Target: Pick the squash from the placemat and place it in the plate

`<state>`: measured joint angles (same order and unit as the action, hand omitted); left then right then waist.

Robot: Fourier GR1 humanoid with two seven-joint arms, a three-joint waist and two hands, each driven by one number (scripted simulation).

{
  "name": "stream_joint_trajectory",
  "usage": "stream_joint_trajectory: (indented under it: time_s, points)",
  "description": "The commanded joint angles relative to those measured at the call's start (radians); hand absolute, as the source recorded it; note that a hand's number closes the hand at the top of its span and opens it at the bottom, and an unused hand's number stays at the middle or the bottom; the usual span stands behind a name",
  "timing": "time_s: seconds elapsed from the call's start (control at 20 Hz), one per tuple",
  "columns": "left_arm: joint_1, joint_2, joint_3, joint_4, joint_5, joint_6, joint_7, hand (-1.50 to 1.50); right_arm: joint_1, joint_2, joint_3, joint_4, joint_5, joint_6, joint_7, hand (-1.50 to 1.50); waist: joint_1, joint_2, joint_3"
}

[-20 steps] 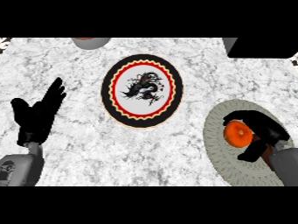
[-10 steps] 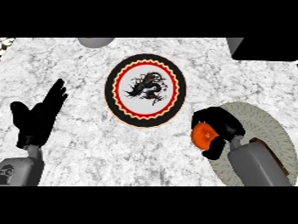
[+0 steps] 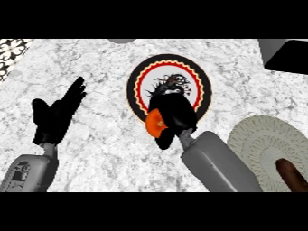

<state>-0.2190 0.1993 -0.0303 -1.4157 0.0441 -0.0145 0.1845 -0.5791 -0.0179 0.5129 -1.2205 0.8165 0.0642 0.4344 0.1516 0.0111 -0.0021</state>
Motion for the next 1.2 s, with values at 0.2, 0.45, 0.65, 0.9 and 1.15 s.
stream_joint_trajectory:
  time_s: [0.2,0.45,0.65,0.9,1.15]
  points:
    - [-0.037,-0.007,0.002,0.032,-0.009,0.013,0.015,0.0,-0.274,0.018,0.117,-0.027,0.192,-0.324,0.383,1.5,-0.016,-0.014,-0.002]
    - [-0.053,-0.002,0.017,0.056,-0.01,0.016,0.005,0.0,-0.397,0.018,0.181,0.055,0.269,-0.434,0.671,1.5,-0.015,-0.002,-0.003]
    - [-0.065,-0.017,0.007,0.068,-0.018,0.022,-0.002,0.0,-0.444,0.018,0.199,0.106,0.239,-0.552,0.805,1.5,-0.024,0.006,-0.001]
    - [-0.032,-0.006,0.029,0.055,-0.006,0.021,-0.015,0.0,-0.442,0.017,0.238,0.126,0.237,-0.609,0.907,1.5,-0.048,-0.004,0.0]
    - [-0.034,0.027,0.066,0.067,-0.004,0.022,-0.021,0.0,-0.438,0.017,0.178,0.246,0.224,-0.671,0.859,1.5,-0.08,-0.001,0.001]
